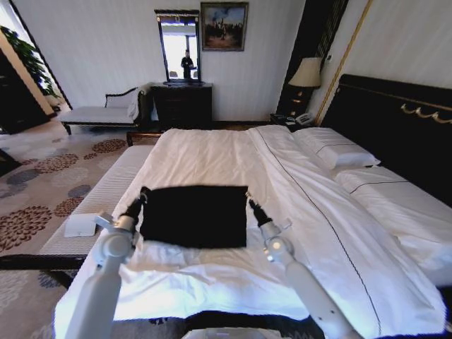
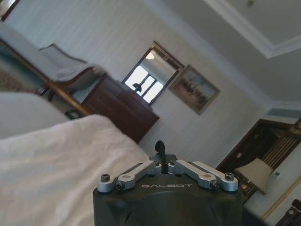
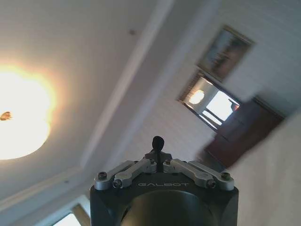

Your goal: Fold the clothes on the bed.

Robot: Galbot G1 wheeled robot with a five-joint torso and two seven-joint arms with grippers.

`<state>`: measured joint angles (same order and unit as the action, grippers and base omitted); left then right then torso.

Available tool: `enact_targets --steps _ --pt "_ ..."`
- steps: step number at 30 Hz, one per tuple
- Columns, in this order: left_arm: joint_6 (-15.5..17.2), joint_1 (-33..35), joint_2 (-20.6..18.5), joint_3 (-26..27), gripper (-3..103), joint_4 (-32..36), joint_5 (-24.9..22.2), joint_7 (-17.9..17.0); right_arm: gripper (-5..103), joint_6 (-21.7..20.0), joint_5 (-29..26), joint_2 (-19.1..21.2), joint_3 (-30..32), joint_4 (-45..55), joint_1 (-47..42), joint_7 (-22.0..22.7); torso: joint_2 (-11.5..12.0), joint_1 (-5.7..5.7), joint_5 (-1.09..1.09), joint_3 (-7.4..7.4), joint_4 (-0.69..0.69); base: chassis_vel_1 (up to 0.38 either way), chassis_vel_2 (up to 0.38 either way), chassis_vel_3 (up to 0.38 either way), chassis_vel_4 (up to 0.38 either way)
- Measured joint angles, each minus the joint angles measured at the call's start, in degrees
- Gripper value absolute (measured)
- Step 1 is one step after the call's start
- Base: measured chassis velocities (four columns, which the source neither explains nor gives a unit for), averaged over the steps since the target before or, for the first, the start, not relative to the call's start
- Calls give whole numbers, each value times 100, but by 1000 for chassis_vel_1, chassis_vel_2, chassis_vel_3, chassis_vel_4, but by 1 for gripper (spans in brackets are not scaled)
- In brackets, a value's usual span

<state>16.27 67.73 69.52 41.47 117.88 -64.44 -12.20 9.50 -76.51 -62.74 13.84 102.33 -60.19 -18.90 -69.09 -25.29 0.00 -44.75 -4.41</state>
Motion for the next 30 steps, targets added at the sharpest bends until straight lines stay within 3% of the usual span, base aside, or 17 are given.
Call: enact_targets --steps 7,12,13,15,17,18,21,23,26,28,29,30 --pt "-21 765 47 476 0 850 19 -49 1 102 191 135 553 1027 -919 -20 0 1 -1 0 0 0 0 0 0" --pt "-7 1761 136 952 0 2153 52 -160 1 128 425 158 1117 2303 -1823 228 0 3 -1 1 0 0 0 0 0" --pt "-7 1761 136 952 0 2153 52 -160 1 128 425 158 1117 2303 -1823 228 0 3 -1 1 0 0 0 0 0" --pt "149 1958 99 1170 0 2529 -35 -358 1 69 463 211 1271 2839 -1938 771 -1 3 -3 2 0 0 0 0 0" --pt "524 1971 -15 1304 0 2616 -188 -788 1 -142 446 261 1341 3327 -1865 1676 -1 3 2 1 -1 0 0 0 0" --pt "524 1971 -15 1304 0 2616 -188 -788 1 -142 446 261 1341 3327 -1865 1676 -1 3 2 1 -1 0 0 0 0" --pt "1142 1637 -183 1054 0 2603 -188 -1159 1 -595 480 235 1079 3178 -1362 2752 -1 3 2 0 0 0 0 0 0" --pt "1306 1464 -194 890 0 2406 -59 -1175 1 -724 513 188 889 2857 -1117 2993 -2 3 -2 0 -1 0 0 0 0" --pt "1691 719 -139 196 0 1116 235 -1206 1 -1031 421 -73 183 1314 -208 3505 -1 2 0 -1 1 0 0 0 0" --pt "1658 -57 -8 -418 0 -341 539 -1132 1 -1184 251 -381 -354 -28 470 3546 1 -2 3 -3 0 0 0 0 0" --pt "1658 -57 -8 -418 0 -341 539 -1132 1 -1184 251 -381 -354 -28 470 3546 1 -2 3 -3 0 0 0 0 0" --pt "1513 -419 74 -674 0 -1028 729 -1032 1 -1197 244 -548 -577 -711 787 3453 2 -3 3 -4 -1 0 0 0 0"
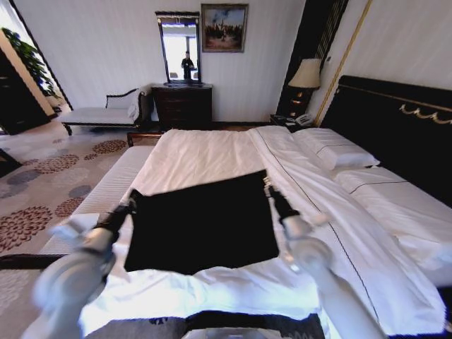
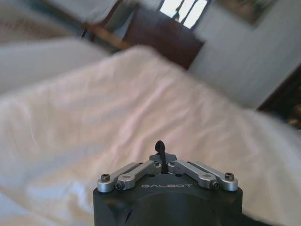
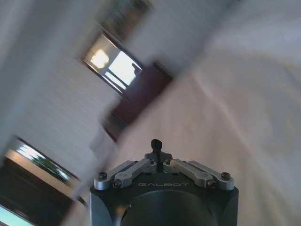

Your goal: Fold the clothes on the bed.

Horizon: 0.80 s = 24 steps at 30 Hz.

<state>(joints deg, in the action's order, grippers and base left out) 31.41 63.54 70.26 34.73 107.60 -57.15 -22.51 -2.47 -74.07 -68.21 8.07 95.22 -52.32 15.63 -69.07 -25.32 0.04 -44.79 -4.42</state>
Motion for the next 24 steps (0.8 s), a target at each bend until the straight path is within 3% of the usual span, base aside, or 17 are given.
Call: enact_targets --steps 3,5,8,9,13,17,20,24 --pt "-736 -925 234 -441 0 -1914 496 440 1 108 183 -431 -491 -1747 930 -571 2 -3 -1 -2 2 0 0 0 0" --pt "-905 -1117 275 -491 0 -2305 556 573 1 149 238 -515 -553 -2121 1125 -765 2 -3 1 -1 2 0 0 0 0" --pt "-1425 -1577 318 -567 0 -3377 532 1185 1 305 392 -722 -651 -3276 1567 -1482 1 0 -4 0 1 0 0 0 0" --pt "-1425 -1577 318 -567 0 -3377 532 1185 1 305 392 -722 -651 -3276 1567 -1482 1 0 -4 0 1 0 0 0 0" --pt "-1827 -1590 203 -548 0 -3706 144 1933 1 518 385 -746 -649 -3624 1602 -2210 0 4 -4 4 1 0 0 0 0" --pt "-2025 -1478 143 -508 0 -3700 -6 2253 1 726 289 -726 -642 -3575 1496 -2510 -1 5 -3 3 1 0 0 0 0" --pt "-2216 -1194 26 -415 0 -3452 -217 2651 1 883 -41 -637 -603 -3201 1219 -2917 -2 4 -4 4 1 0 0 0 0" --pt "-2291 -945 -69 -347 0 -3214 -316 2920 1 971 -300 -541 -530 -2899 918 -3215 -2 5 -2 4 1 0 0 0 0"
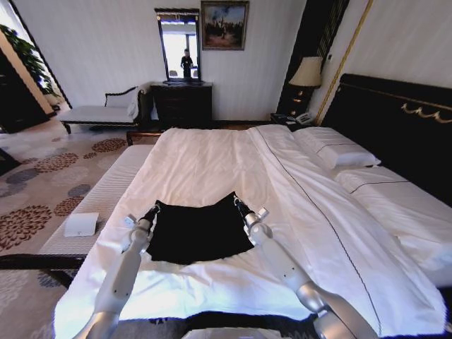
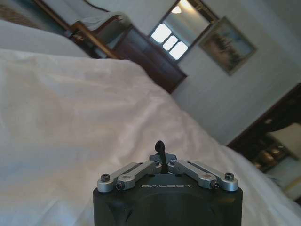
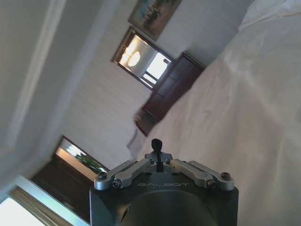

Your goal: Fold the clothes on the bed.

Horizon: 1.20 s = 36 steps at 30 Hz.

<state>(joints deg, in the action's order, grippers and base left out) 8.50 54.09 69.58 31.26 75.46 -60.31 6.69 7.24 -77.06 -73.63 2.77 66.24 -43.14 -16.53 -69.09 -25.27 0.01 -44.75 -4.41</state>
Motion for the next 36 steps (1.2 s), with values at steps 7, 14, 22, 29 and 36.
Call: enact_targets --steps 7,14,22,29,36 --pt "-32 554 -171 223 0 502 -67 524 1 129 -227 231 228 509 -745 -630 0 0 -2 0 -1 0 0 0 0" --pt "-107 1241 -242 471 0 1012 71 804 1 294 -206 383 427 873 -1301 -1049 -1 1 -2 0 0 0 0 0 0" --pt "-227 2061 -222 862 0 1399 200 776 1 427 -55 582 555 1208 -1793 -1067 -1 0 -1 0 0 0 0 0 0" --pt "-374 2705 -61 1190 0 1621 323 753 1 579 179 730 691 1236 -2185 -1067 -1 -1 -2 -1 0 0 0 0 0" --pt "-516 3049 169 1164 0 2107 579 703 1 700 304 691 922 1228 -2534 -1232 -1 -1 -2 0 -1 0 0 0 0"
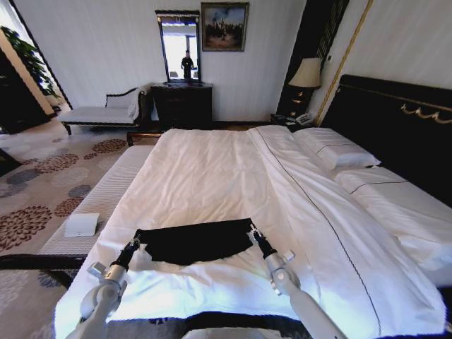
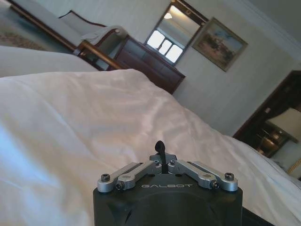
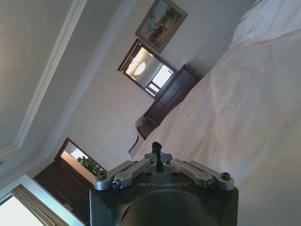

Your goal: Fold the clothes on the bed.

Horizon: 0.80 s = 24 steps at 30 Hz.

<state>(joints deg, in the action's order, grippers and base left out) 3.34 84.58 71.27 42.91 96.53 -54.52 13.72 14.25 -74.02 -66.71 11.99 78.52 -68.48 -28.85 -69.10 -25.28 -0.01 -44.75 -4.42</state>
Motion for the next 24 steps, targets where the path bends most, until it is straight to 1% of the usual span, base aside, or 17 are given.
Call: enact_targets --steps 1,4,8,11,12,14,15,16,17,19,20,21,23,24 --pt "0 0 0 0 0 0 0 0 1 0 0 0 0 0 0 0 0 0 0 0 0 0 0 0 0" --pt "-170 151 84 -64 0 98 320 2 1 45 39 2 80 121 -229 -113 0 0 0 0 0 0 0 0 0" --pt "-265 281 141 -76 0 102 462 -14 1 97 154 -52 131 145 -389 -175 1 0 1 0 0 0 0 0 0" --pt "-325 422 198 -91 0 142 610 -209 1 131 335 -86 173 131 -532 -118 1 0 2 0 0 0 0 0 0" --pt "-325 422 198 -91 0 142 610 -209 1 131 335 -86 173 131 -532 -118 1 0 2 0 0 0 0 0 0" --pt "-380 529 216 -82 -1 309 728 -401 1 160 472 -78 211 197 -634 48 1 0 1 0 0 0 0 0 0" --pt "-460 594 219 -52 5 437 809 -475 -2 188 561 -50 251 270 -695 121 2 0 0 -1 0 0 0 0 0" --pt "-575 657 220 -11 10 568 902 -527 4 215 654 -16 306 360 -756 191 2 0 0 -1 0 0 0 0 0" --pt "-575 657 220 -11 10 568 902 -527 4 215 654 -16 306 360 -756 191 2 0 0 -1 0 0 0 0 0" --pt "-918 807 196 83 22 980 1176 -591 15 257 907 30 534 745 -966 478 1 0 2 0 1 0 0 0 0" --pt "-1029 864 156 139 22 1219 1286 -621 15 267 1021 51 684 1016 -1073 737 1 0 0 0 -1 0 0 0 0" --pt "-1029 864 156 139 22 1219 1286 -621 15 267 1021 51 684 1016 -1073 737 1 0 0 0 -1 0 0 0 0" --pt "-1102 904 101 244 32 1557 1477 -693 26 274 1221 146 849 1449 -1136 1278 1 1 3 0 -1 0 0 0 0" --pt "-1043 873 81 293 38 1697 1614 -806 32 266 1341 214 863 1600 -1109 1553 1 1 2 0 0 0 0 0 0"
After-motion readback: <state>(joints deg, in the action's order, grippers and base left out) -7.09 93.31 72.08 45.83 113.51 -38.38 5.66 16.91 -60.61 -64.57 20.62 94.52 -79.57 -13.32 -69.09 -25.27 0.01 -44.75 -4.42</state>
